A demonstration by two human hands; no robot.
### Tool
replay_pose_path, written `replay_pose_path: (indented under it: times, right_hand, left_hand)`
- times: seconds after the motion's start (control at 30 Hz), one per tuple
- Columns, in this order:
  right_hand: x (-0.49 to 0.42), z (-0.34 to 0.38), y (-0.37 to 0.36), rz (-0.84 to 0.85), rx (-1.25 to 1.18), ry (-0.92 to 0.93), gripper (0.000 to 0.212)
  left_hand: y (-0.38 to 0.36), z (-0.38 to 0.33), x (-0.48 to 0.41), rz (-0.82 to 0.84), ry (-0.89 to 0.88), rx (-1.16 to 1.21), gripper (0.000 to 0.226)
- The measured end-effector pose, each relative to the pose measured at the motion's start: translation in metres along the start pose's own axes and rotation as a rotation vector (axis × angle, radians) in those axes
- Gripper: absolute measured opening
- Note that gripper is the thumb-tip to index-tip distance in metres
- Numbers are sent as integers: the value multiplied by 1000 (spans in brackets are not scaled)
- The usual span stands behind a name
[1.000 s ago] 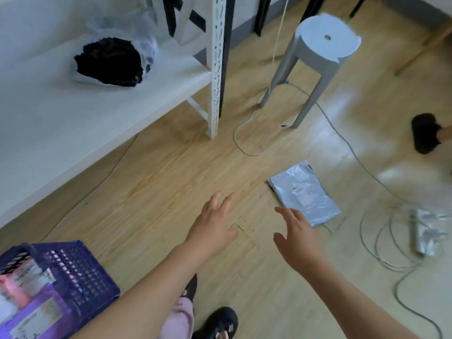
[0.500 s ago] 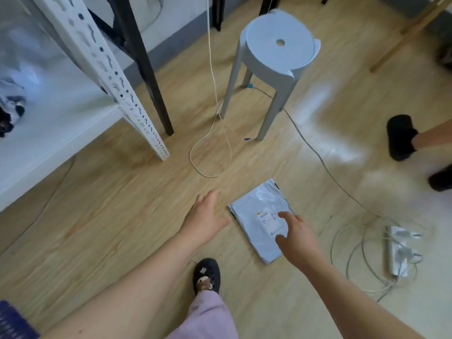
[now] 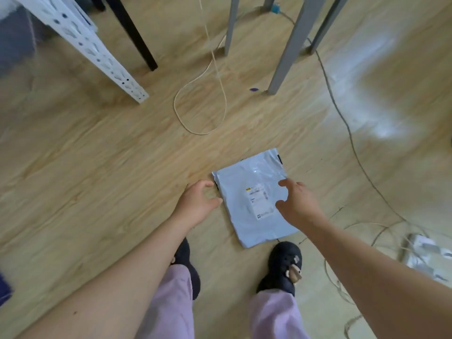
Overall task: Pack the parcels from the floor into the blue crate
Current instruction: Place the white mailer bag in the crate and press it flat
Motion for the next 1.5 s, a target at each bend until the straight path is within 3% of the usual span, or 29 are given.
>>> replay_pose_path:
  times: [0.13, 0.33, 0.4, 0.47, 0.57, 0.63, 0.73, 0.9, 1.03, 1.3, 1.5]
  right_hand:
    - [-47, -32, -29, 41, 32, 34, 56]
    - [-133, -102, -94, 52, -49, -88, 62]
    - [-161, -128, -115, 27, -122, -170, 63]
    - [-182, -150, -130, -9, -236, -255, 67]
    - [-209, -179, -157, -45, -454, -396, 73]
    - [-225, -192, -173, -82, -552, -485, 54]
    - [-228, -180, -182, -31, -609, -466, 9]
    - [-208, -128, -165, 7, -510, -331, 7]
    - [-181, -95, -133, -21, -515, -249, 21]
    - [-62, 0, -40, 17, -440, -92, 16]
    - [57, 116, 8, 77, -304, 107, 12]
  left_hand:
    - [-56, 32, -37, -35, 103, 122, 56]
    - [-141, 84, -107, -65, 283, 297, 61]
    - [-165, 102, -138, -55, 331, 382, 55]
    - [-184, 121, -166, -59, 386, 450, 70]
    - [-198, 142, -195, -135, 463, 572, 71]
    - [-204, 145, -209, -142, 484, 642, 52]
    - [-208, 141, -215, -80, 488, 659, 35]
    - [-180, 118, -198, -112, 438, 670, 21]
    - [-140, 99, -158, -188, 406, 679, 24]
    - [-22, 63, -26, -244, 289, 721, 29]
    - [98, 77, 110, -411, 236, 807, 22]
Point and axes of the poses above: each hand's wrist, its own x-axis away from the middle knuckle, its own y-axis out of the back of the hand, z = x × y, the point moved 8 cm from there along -x, towards the middle knuckle, and after that the axes turned 2 degrees about x, right-handed, at the moved point
